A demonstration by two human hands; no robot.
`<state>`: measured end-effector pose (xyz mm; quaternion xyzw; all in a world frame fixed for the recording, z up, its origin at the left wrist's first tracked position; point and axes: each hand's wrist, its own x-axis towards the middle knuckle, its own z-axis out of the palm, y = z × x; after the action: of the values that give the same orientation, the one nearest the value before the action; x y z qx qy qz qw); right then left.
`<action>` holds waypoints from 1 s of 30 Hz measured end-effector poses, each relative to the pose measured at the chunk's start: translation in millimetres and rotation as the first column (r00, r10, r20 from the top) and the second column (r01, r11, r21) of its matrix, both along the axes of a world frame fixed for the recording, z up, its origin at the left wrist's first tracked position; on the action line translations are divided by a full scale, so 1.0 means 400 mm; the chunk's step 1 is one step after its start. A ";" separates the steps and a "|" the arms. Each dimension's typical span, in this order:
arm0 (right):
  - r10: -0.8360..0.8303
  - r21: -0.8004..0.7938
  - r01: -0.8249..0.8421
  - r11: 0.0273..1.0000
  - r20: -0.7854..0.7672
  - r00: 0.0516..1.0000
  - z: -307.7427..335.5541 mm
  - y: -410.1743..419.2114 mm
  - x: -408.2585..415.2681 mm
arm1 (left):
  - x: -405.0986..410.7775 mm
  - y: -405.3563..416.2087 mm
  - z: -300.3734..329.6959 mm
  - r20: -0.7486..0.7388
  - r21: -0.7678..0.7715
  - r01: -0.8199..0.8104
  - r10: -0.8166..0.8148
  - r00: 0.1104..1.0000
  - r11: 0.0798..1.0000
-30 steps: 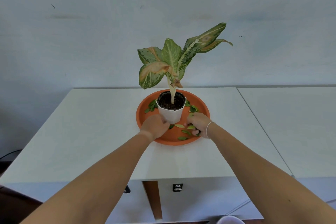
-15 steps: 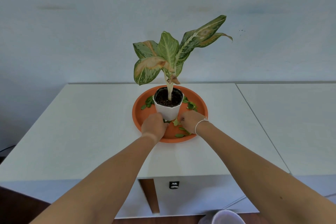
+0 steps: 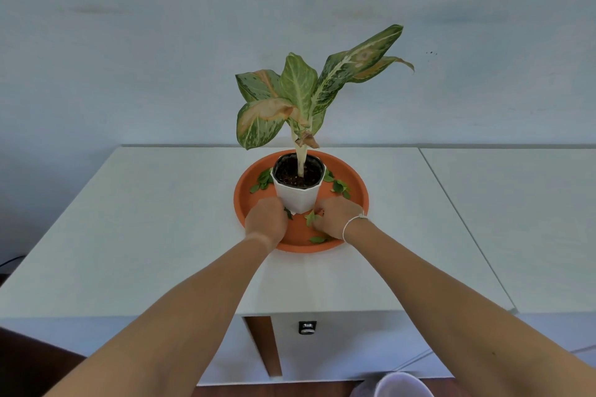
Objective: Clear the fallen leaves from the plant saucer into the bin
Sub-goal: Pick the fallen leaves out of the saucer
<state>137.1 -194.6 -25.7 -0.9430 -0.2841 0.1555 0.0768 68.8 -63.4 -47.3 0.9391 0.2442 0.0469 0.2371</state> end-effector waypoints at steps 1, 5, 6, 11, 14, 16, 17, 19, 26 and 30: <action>0.005 -0.006 -0.005 1.000 0.030 1.000 -0.004 0.003 -0.006 | 0.000 0.001 0.001 -0.003 0.002 0.006 -0.006 1.000 1.000; 0.023 0.011 -0.024 1.000 0.099 0.995 -0.019 0.011 -0.022 | -0.002 0.005 0.002 -0.001 0.004 0.026 -0.026 1.000 1.000; 0.026 0.008 -0.027 1.000 0.104 0.994 -0.020 0.012 -0.025 | -0.003 0.006 0.001 0.000 0.004 0.024 -0.024 1.000 1.000; 0.010 -0.018 -0.009 1.000 0.055 0.998 -0.016 0.008 -0.016 | -0.008 0.009 0.002 -0.008 0.004 0.028 -0.028 1.000 1.000; -0.016 0.000 0.016 1.000 0.007 1.000 0.004 -0.003 -0.005 | -0.008 0.010 0.008 0.002 0.006 0.022 -0.022 1.000 1.000; -0.017 -0.007 0.017 1.000 -0.005 1.000 0.018 -0.010 -0.004 | -0.009 0.010 0.009 0.009 -0.001 0.017 -0.017 1.000 1.000; -0.016 -0.014 0.016 1.000 -0.008 1.000 0.023 -0.013 -0.004 | -0.009 0.011 0.010 0.012 -0.004 0.011 -0.011 1.000 1.000; -0.006 -0.044 0.006 0.999 -0.014 1.000 0.029 -0.015 -0.005 | -0.007 0.011 0.011 0.009 -0.011 -0.001 0.001 1.000 1.000; -0.029 -0.211 0.022 0.977 -0.032 0.999 0.026 -0.007 -0.004 | 0.009 0.004 0.003 -0.014 -0.018 -0.027 0.027 1.000 0.999; 0.051 -0.276 -0.047 0.960 0.006 0.999 0.024 -0.001 -0.017 | 0.019 0.001 -0.003 -0.004 0.002 -0.060 0.060 0.998 0.998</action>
<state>130.2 -194.8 -15.9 -0.9381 -0.2835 0.1895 -0.0610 76.5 -62.9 -48.3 0.9317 0.2727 0.0521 0.2342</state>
